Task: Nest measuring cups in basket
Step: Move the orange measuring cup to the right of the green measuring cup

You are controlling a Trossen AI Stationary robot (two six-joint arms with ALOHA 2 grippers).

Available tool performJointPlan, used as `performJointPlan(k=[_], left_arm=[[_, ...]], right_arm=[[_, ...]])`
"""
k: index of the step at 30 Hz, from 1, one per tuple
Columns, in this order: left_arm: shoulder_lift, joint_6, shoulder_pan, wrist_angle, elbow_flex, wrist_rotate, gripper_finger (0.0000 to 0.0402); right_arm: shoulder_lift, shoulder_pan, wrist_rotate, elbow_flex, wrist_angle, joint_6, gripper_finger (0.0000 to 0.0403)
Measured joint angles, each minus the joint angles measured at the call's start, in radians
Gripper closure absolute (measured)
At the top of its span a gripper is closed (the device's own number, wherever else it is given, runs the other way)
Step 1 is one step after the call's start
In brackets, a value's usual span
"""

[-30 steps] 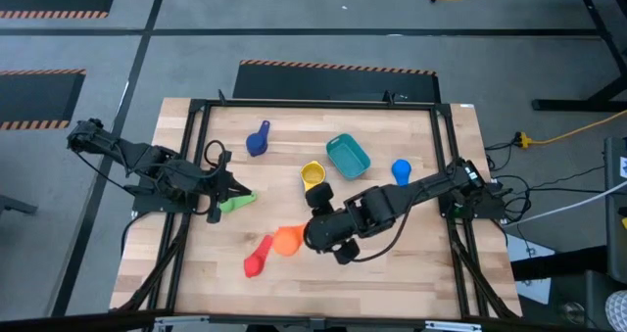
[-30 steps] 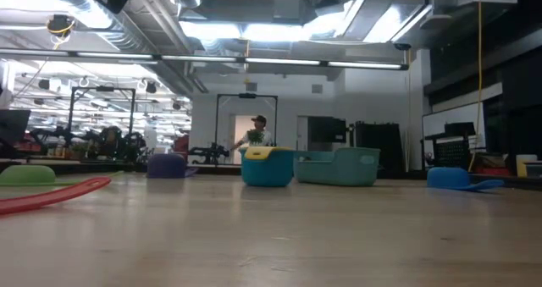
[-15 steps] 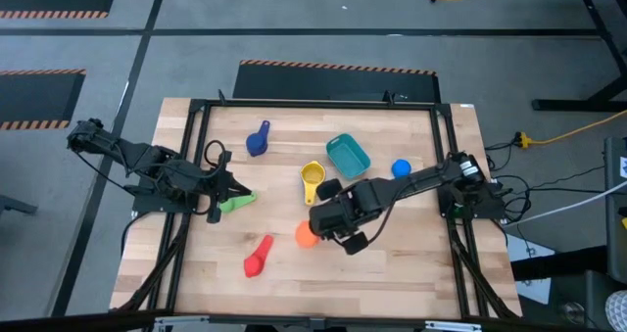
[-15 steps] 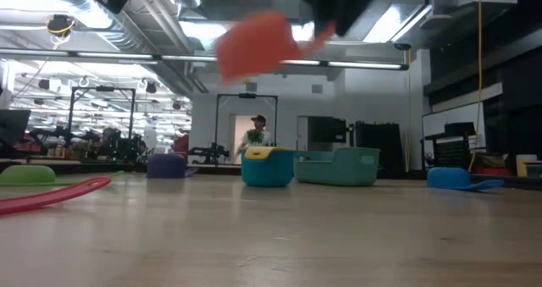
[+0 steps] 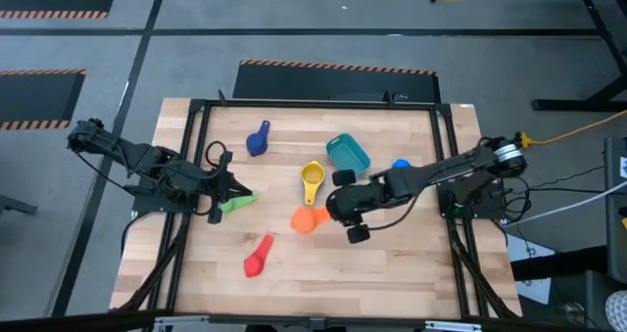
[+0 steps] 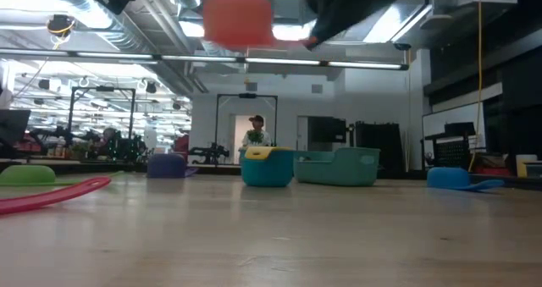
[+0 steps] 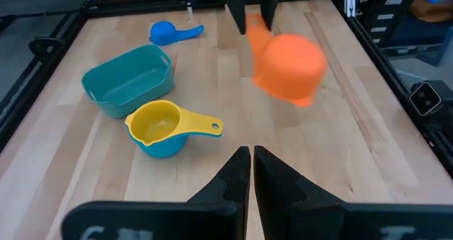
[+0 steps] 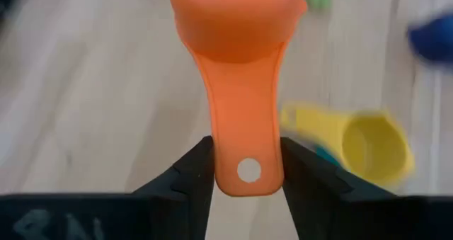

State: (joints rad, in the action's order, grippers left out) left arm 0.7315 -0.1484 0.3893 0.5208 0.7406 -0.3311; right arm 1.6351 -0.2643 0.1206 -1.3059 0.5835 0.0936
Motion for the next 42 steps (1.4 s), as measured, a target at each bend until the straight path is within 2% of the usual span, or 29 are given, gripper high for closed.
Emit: performJointPlan(k=[6,12,17,21,26,30,34,38,42], left_arm=[[0.042,0.001,0.000,-0.031,0.000,-0.001,0.0388],[0.097,0.001,-0.001,-0.088,0.000,-0.001,0.0388],[0.124,0.001,-0.001,-0.148,0.000,-0.008,0.0387],[0.144,0.002,-0.001,-0.235,0.000,-0.028,0.0366],[0.164,0.107,-0.001,-0.322,0.000,-0.098,0.0321],[0.166,0.291,-0.001,-0.414,0.000,-0.173,0.0295],[0.167,0.436,-0.001,-0.487,0.000,-0.253,0.0288],[0.167,0.506,-0.003,-0.601,0.000,-0.352,0.0290],[0.166,0.560,-0.026,-0.711,0.000,-0.349,0.0291]], right_arm=[[-0.061,0.026,-0.071,0.239,-0.475,0.011,0.0254],[-0.062,0.055,-0.150,0.436,-0.973,-0.090,0.0254],[-0.061,0.069,-0.147,0.543,-1.295,-0.235,0.0254],[-0.061,0.070,-0.149,0.578,-1.487,-0.352,0.0254],[-0.061,0.070,-0.115,0.579,-1.638,-0.482,0.0254],[-0.061,0.071,-0.033,0.579,-1.714,-0.543,0.0254],[-0.061,0.071,0.010,0.579,-1.739,-0.590,0.0254],[-0.061,0.071,0.010,0.579,-1.731,-0.615,0.0254],[-0.061,0.071,0.009,0.579,-1.727,-0.614,0.0254]])
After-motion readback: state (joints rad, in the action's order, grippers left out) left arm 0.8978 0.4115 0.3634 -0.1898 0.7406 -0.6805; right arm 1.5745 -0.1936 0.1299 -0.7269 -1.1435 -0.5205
